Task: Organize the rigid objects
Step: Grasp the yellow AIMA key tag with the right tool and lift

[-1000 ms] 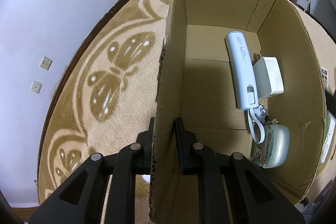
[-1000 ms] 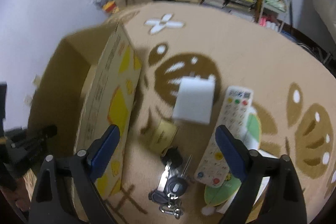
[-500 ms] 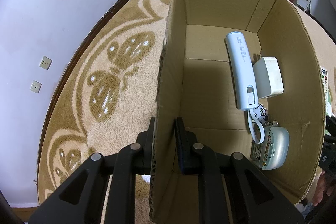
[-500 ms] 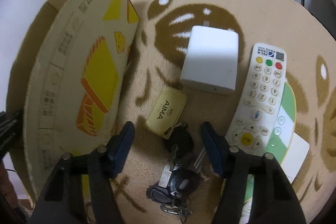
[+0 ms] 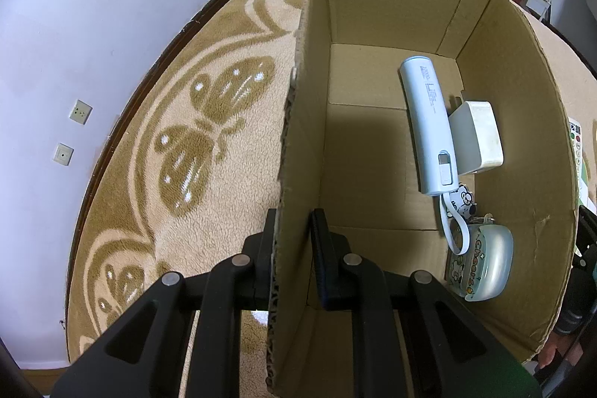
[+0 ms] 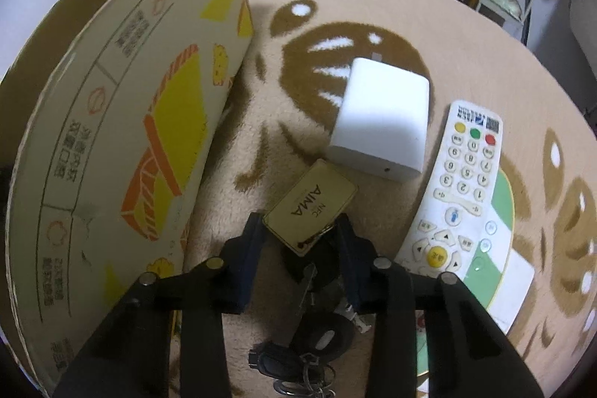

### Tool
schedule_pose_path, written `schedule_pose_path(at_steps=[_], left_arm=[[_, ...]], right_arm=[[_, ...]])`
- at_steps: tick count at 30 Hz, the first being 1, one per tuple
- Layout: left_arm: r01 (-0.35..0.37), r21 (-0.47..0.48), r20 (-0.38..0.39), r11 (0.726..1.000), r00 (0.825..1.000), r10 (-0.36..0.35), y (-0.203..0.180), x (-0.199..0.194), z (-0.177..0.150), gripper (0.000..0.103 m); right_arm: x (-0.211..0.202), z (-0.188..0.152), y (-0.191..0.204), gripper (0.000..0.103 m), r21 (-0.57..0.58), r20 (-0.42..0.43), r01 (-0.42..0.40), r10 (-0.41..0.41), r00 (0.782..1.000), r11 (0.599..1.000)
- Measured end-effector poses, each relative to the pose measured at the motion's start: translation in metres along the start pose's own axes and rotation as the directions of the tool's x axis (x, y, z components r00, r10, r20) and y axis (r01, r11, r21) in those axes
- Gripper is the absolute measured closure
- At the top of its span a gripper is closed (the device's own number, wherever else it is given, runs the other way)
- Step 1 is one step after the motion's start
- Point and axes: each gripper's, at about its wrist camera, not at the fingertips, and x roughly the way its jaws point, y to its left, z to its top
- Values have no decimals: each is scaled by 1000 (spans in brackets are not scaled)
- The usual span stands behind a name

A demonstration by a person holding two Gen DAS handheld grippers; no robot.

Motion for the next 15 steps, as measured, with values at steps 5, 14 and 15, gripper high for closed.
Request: schedule_pose_path(at_steps=[5,14,15], left_arm=[[1,2,0,1000,1000,-1,0,0,0,88],[1,3,0,1000,1000,-1,0,1,0,88],[1,3,0,1000,1000,-1,0,1,-1,88]], right_arm=[[-5,-2,-3,62,22,3,-22,22,1000,1000],[-5,8,-12,63,19,15,-20,19,1000,1000],[-6,8,-12,63,19,17,-19,19,1000,1000]])
